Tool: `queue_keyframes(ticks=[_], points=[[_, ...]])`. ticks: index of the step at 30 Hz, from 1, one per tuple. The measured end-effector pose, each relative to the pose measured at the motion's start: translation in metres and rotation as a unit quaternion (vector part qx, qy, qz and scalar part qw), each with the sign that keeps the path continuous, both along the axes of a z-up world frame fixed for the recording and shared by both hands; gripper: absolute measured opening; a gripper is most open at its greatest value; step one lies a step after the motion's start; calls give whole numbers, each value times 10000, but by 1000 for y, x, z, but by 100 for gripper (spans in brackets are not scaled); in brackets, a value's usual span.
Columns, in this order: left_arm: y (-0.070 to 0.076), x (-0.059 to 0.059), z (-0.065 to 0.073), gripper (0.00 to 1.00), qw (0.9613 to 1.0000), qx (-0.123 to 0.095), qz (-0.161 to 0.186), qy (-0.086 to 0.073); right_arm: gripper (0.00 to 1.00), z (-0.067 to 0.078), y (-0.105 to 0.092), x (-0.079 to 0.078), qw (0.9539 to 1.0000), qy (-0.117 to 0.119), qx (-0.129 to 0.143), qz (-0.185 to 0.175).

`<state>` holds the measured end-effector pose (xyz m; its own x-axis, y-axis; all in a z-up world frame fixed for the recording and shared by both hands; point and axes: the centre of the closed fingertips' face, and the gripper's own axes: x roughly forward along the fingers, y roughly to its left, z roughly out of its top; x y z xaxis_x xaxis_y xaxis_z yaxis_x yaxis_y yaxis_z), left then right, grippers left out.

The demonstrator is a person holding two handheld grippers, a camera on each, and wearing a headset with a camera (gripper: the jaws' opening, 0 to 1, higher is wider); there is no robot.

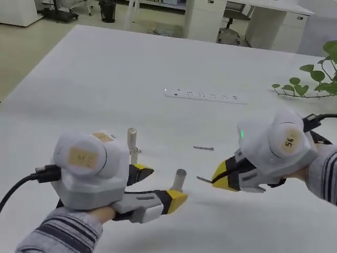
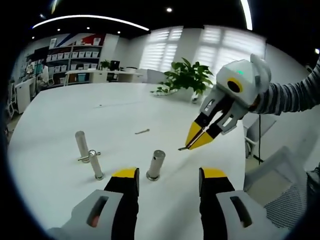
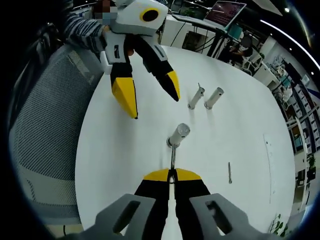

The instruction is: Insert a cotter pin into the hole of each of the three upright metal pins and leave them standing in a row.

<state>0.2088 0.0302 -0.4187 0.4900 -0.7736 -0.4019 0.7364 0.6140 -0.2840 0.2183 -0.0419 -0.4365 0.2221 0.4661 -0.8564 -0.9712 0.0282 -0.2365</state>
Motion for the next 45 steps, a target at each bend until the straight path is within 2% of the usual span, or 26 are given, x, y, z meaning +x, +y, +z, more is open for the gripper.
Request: queue_keyframes(ticks=[7, 15, 18, 25, 27, 31, 38, 45], points=[[-11, -14, -6, 38, 9988, -168, -234, 387, 0, 2, 9, -10, 9996, -113, 154, 186], [-19, -20, -4, 30, 9945, -638, -243, 789, 0, 3, 20, -22, 9985, -181, 213, 470], [-20, -19, -2, 27, 9897, -981, -108, 1033, 0, 5, 24, -25, 9981, -204, 240, 536], [-18, -16, 3, 19, 9804, -1461, 74, 1320, 0, 9, 33, -29, 9970, -240, 345, 646], [-18, -16, 4, 15, 9782, -1556, 80, 1372, 0, 10, 35, -30, 9968, -243, 364, 666], [-18, -16, 5, 10, 9766, -1613, 99, 1416, 0, 12, 39, -32, 9964, -250, 403, 699], [-19, -17, 6, 5, 9749, -1678, 105, 1457, 0, 13, 44, -35, 9959, -225, 471, 736], [-20, -18, 5, 0, 9751, -1656, 111, 1471, 0, 15, 48, -34, 9955, -250, 554, 728]])
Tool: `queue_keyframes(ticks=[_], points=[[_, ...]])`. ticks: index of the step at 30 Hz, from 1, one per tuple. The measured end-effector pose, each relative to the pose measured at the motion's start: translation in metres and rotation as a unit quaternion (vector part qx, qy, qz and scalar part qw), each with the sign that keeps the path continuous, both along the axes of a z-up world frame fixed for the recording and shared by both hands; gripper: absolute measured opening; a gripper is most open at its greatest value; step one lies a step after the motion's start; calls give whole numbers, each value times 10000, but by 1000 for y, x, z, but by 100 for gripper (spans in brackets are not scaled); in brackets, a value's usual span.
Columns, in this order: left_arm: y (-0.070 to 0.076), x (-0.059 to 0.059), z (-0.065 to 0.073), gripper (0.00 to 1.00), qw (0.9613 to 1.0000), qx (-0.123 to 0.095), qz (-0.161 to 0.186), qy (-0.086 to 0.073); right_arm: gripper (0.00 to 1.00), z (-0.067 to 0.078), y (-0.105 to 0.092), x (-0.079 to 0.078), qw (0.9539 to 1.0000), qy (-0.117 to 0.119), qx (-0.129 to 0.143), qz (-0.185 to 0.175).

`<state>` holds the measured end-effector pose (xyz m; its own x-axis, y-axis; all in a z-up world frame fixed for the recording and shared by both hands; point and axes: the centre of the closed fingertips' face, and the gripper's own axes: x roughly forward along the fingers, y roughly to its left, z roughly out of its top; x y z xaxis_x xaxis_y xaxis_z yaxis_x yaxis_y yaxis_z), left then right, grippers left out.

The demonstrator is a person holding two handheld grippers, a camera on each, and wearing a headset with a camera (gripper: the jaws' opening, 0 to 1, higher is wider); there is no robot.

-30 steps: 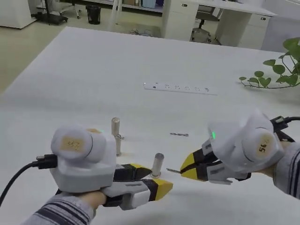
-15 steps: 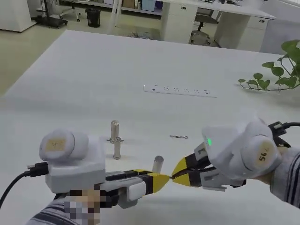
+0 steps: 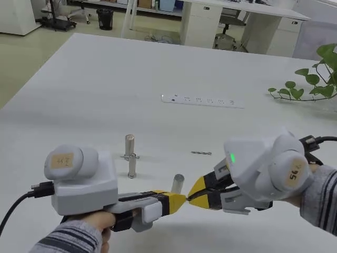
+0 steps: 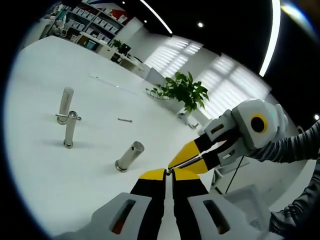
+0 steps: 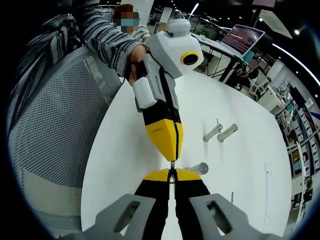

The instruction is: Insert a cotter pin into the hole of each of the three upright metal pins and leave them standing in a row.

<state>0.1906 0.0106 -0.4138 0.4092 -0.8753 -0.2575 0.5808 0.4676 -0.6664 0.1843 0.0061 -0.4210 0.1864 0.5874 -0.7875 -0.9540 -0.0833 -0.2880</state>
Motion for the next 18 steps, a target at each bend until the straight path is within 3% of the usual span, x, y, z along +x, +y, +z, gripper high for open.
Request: queue_keyframes(ticks=[5, 8, 14, 18], points=[[-1, 0, 1, 0, 10000, -33, -21, 1, 0, 0, 0, 0, 10000, -3, 4, -3], [0, 0, 1, 0, 9999, 50, -61, -135, 0, 0, 1, 0, 10000, 15, 15, -40], [-3, -3, 0, 0, 9969, 336, -306, -638, 0, -4, -1, -2, 9998, 166, 6, -140], [-5, -5, 3, 0, 9949, 359, -414, -844, 0, -8, -5, -1, 9994, 259, -69, -211]])
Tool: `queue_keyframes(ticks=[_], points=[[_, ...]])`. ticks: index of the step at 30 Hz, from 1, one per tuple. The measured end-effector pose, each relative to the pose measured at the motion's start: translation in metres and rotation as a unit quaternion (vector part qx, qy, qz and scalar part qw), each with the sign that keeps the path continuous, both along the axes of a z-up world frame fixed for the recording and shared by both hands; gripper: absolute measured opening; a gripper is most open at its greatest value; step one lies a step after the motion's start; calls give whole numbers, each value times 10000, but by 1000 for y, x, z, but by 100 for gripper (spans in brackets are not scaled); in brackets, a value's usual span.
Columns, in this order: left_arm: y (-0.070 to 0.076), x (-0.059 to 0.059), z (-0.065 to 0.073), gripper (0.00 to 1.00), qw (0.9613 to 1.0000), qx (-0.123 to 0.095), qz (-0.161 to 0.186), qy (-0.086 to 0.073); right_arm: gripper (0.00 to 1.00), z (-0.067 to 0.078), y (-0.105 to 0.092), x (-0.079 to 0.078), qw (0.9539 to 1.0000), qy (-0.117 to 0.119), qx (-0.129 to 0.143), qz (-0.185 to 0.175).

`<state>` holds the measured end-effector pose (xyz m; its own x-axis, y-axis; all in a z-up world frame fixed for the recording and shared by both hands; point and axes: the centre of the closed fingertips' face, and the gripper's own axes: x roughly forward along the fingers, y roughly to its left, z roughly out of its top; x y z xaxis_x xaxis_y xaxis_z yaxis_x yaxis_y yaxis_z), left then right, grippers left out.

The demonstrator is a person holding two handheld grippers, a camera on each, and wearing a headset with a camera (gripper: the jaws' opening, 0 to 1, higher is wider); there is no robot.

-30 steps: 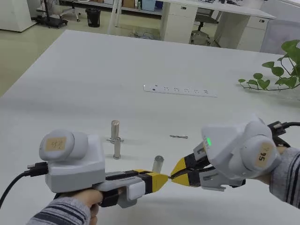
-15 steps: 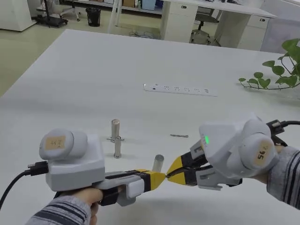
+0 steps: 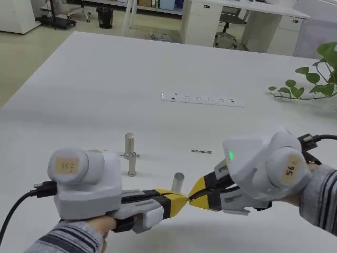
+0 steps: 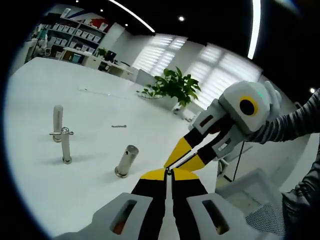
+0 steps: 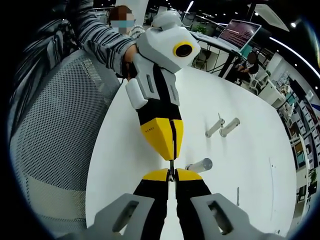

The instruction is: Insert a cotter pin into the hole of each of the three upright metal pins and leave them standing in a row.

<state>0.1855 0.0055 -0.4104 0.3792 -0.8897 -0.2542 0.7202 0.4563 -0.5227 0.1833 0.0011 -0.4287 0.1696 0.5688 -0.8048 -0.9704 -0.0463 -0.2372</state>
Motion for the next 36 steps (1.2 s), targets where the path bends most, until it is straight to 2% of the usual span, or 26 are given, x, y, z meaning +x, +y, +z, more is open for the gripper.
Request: queue_keyframes(ticks=[3, 9, 18, 29, 36], points=[[-2, -2, 2, 0, 9998, 58, -108, -161, 0, -2, -3, 0, 9999, 123, 15, -92], [-3, -5, 2, 0, 9990, 154, -282, -301, 0, -4, -6, -4, 9993, 326, 27, -151], [-3, -8, 1, 0, 9981, 228, -422, -382, 0, -6, -8, -7, 9987, 458, 19, -217], [-3, -4, -3, 1, 9964, 471, -345, -609, 0, -4, -9, -4, 9997, 217, -61, -126], [1, 3, -8, 9, 9947, 713, -198, -721, 0, -6, -11, 0, 9998, 124, -120, -109]])
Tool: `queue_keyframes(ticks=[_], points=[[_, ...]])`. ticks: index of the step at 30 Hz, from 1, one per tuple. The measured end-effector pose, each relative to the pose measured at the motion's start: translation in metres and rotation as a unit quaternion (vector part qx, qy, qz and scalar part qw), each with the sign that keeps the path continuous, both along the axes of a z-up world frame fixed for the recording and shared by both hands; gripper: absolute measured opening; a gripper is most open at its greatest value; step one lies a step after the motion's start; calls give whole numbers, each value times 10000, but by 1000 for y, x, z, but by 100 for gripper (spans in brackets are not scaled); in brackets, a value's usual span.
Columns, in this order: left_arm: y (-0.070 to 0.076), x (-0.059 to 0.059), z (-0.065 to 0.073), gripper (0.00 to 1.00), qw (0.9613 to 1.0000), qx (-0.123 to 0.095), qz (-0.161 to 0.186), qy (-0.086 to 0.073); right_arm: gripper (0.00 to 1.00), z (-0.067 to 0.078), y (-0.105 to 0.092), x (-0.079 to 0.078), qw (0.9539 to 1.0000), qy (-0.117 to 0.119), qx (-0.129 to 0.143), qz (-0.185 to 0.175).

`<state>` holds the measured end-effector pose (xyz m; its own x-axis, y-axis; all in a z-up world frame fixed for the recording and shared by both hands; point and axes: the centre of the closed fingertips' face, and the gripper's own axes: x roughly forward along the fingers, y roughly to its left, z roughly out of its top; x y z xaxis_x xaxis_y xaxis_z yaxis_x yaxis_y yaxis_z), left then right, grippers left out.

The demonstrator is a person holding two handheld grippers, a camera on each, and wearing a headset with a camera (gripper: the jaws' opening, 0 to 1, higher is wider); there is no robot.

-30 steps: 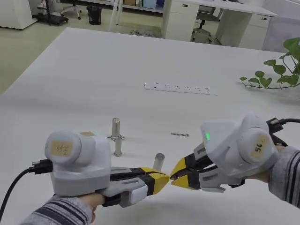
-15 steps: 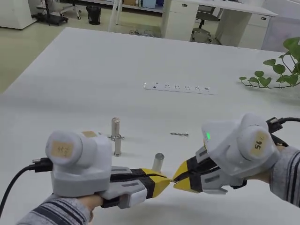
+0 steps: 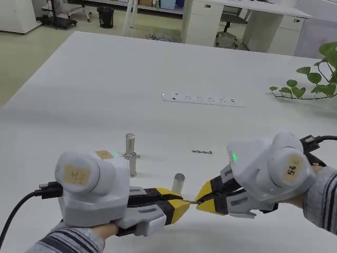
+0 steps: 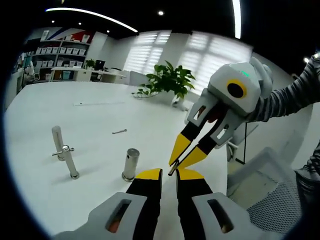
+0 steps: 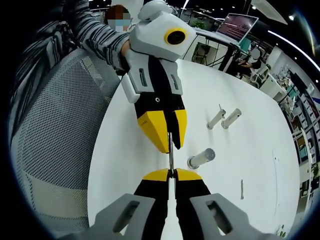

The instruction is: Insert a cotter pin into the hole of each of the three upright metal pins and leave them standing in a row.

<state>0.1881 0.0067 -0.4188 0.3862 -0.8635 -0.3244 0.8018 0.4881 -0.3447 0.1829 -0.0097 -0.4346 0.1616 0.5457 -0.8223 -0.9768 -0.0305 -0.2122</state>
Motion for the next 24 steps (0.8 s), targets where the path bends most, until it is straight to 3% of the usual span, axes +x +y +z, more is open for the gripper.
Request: queue_keyframes(ticks=[4, 8, 11, 13, 24], points=[[2, 5, -3, 13, 9997, 148, 112, -141, 0, -1, -2, 4, 10000, -59, -31, -12], [8, 15, -7, 17, 9973, 465, 358, -438, 0, -2, -6, 11, 9999, -120, -57, -85], [15, 23, -15, 19, 9912, 992, 525, -708, 0, -4, -10, 17, 9997, -174, -111, -148], [18, 26, -19, 20, 9872, 1224, 589, -838, 0, -4, -12, 21, 9995, -201, -122, -197], [13, 36, -21, 21, 9816, 1322, 1009, -938, 0, -11, -22, 41, 9988, -289, -200, -349]])
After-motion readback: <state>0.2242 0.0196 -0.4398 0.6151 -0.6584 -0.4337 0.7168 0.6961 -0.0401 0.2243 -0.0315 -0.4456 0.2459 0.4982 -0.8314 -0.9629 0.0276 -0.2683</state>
